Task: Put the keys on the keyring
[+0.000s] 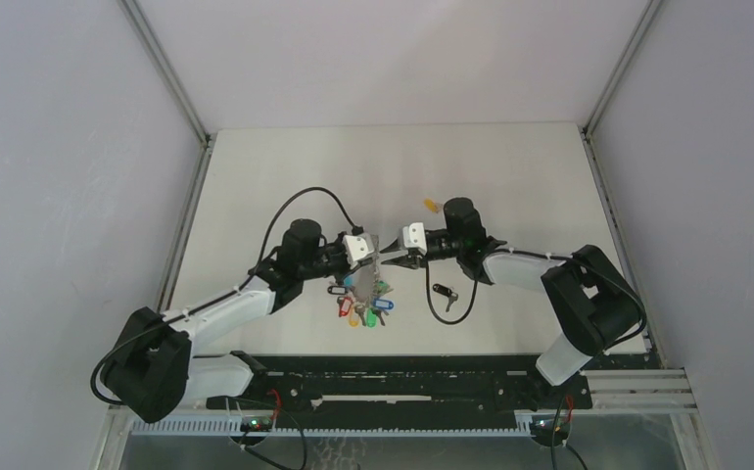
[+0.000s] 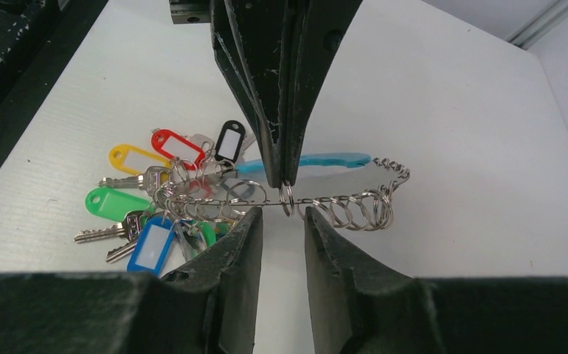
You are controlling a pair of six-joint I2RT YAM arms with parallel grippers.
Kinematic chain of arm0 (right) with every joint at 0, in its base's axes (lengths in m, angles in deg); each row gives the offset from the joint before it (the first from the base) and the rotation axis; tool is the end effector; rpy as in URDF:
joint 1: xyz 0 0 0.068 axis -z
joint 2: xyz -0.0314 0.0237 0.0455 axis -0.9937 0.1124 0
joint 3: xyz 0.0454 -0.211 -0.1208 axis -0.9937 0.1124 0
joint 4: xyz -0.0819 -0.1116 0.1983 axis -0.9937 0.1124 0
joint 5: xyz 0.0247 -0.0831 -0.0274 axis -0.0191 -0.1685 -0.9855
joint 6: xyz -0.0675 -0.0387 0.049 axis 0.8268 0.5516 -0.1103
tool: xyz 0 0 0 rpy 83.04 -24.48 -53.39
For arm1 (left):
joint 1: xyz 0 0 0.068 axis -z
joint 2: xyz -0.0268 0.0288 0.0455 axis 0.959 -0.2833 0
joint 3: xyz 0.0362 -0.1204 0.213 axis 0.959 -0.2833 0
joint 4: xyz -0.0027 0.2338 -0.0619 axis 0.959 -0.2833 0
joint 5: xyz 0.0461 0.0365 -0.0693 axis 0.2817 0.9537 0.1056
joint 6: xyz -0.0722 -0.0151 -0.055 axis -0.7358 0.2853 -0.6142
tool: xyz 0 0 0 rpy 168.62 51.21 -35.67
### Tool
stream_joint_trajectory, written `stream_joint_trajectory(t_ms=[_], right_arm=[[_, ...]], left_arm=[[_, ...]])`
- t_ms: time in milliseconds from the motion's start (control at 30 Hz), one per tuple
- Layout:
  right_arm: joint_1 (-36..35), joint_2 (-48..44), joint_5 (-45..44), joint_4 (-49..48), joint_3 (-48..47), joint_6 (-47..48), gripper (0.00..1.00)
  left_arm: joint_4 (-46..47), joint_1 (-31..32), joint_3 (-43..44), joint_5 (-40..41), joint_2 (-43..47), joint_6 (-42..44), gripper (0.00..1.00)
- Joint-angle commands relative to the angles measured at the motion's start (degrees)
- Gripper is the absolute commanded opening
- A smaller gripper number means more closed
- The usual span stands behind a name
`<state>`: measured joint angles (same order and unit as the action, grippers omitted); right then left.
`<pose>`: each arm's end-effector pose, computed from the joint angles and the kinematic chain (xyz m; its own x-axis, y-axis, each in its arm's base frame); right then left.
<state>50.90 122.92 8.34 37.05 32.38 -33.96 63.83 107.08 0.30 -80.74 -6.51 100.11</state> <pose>0.2411 0.2374 0.1765 0.3475 -0.1748 -0.9213 -0.9368 -0.1068 -0.3331 0.2165 -0.1914 0.1864 0.0511 0.4399 -0.8966 0.9205 0.3275 0.2131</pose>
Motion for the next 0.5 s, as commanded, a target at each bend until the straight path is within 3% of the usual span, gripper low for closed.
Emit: stream_joint_trajectory(t_ms=[0, 167, 467], right_arm=[[-1.28, -1.37, -0.11, -2.4, -0.9, 0.75, 0.27], [-2.33, 0.34, 0.52, -5.78, -0.99, -0.79, 0.24], [-2.5, 1.8, -0.06, -3.23, -2.35, 0.0, 0.18]], left_arm=[[-2.17, 0.91, 4.46, 1.25, 1.84, 1.62, 0.0], [-3.3, 1.31, 5.29, 1.75, 1.88, 1.32, 0.0], [-4.56, 1.7, 6.2, 2.11, 1.82, 1.22, 0.0]])
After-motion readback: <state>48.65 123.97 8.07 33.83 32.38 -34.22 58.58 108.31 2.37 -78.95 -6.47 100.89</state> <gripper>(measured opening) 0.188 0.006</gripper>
